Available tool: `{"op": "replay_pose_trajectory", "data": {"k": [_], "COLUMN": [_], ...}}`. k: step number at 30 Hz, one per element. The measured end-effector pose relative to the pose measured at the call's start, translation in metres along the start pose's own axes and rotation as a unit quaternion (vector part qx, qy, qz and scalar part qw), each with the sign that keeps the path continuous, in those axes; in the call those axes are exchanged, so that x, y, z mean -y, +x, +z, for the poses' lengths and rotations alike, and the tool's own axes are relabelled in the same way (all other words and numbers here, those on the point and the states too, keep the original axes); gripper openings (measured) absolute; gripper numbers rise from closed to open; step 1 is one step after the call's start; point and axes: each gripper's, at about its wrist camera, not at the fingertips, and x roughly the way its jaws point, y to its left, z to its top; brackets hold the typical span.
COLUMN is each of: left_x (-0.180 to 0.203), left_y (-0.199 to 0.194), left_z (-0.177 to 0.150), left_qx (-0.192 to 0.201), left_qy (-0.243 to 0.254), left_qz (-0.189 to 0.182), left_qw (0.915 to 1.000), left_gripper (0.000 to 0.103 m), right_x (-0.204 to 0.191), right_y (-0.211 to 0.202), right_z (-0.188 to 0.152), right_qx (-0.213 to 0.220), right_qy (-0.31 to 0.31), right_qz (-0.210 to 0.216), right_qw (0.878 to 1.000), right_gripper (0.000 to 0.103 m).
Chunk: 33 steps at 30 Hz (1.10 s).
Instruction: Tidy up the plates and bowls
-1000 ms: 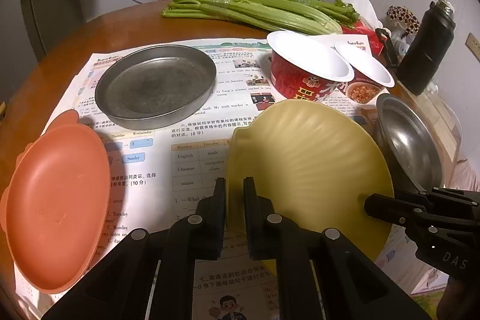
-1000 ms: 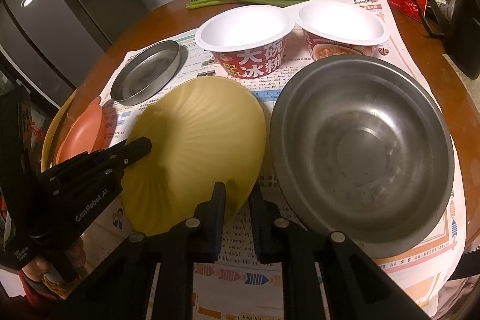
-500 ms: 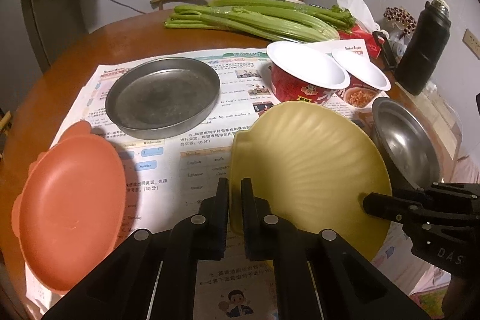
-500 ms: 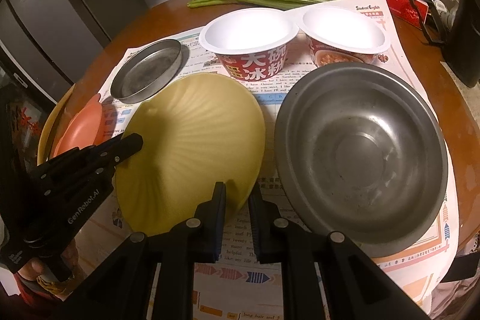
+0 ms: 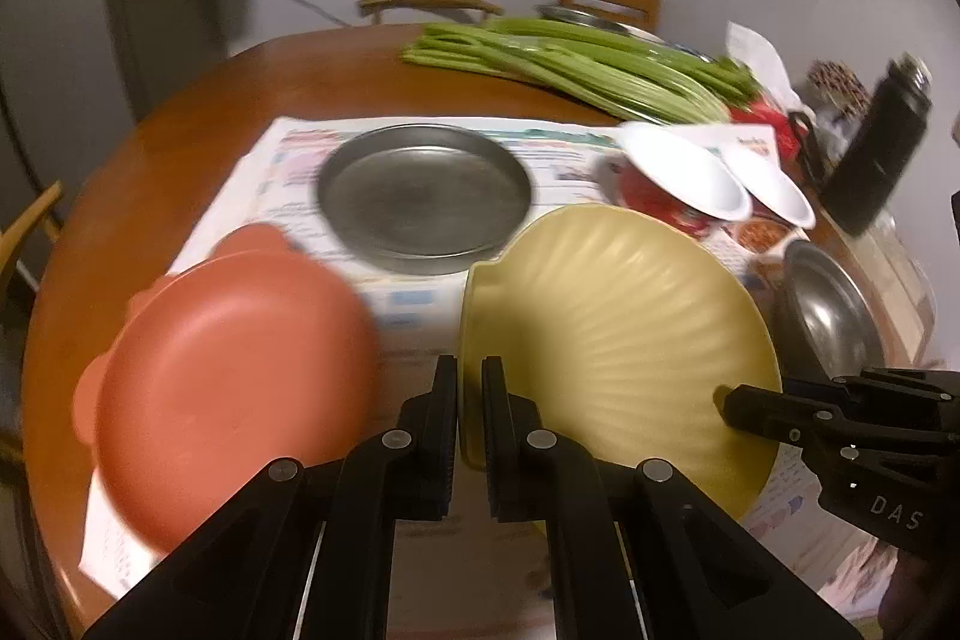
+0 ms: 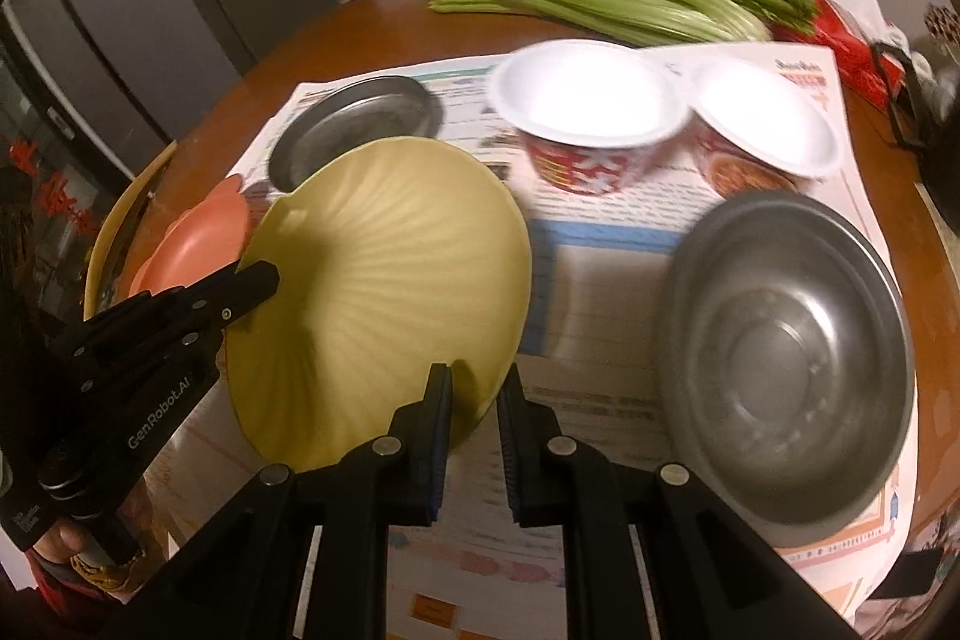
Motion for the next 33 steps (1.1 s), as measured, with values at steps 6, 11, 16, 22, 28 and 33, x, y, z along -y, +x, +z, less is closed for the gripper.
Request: {"op": "replay_pose_trajectory", "data": {"k": [6,11,16,22,28,33], "left_x": [-0.038,-0.070,-0.090,-0.108,-0.124,-0.130], "left_y": [-0.015,-0.023,-0.028,-0.031,-0.025,-0.020], "left_z": [-0.005,-0.011,-0.012,-0.011,-0.009,-0.007], "left_qx": [0.010,0.015,0.019,0.020,0.018,0.018], "left_qy": [-0.037,-0.062,-0.077,-0.090,-0.096,-0.099], "left_qz": [0.040,0.053,0.059,0.063,0.071,0.082], "left_qw": [0.9985,0.9966,0.9951,0.9937,0.9927,0.9916], "left_gripper": [0.008,0.007,0.007,0.007,0.008,0.007], "right_x": [-0.041,-0.072,-0.096,-0.116,-0.131,-0.136], "right_y": [0.008,0.018,0.026,0.034,0.040,0.054], "right_z": [0.009,0.014,0.021,0.030,0.036,0.041], "right_qx": [-0.004,-0.011,-0.017,-0.020,-0.021,-0.036], "right_qy": [-0.043,-0.071,-0.091,-0.107,-0.120,-0.118], "right_qz": [0.023,0.035,0.040,0.041,0.040,0.046], "right_qw": [0.999,0.997,0.995,0.993,0.992,0.991], "right_gripper": [0.016,0.016,0.016,0.016,0.016,0.016]}}
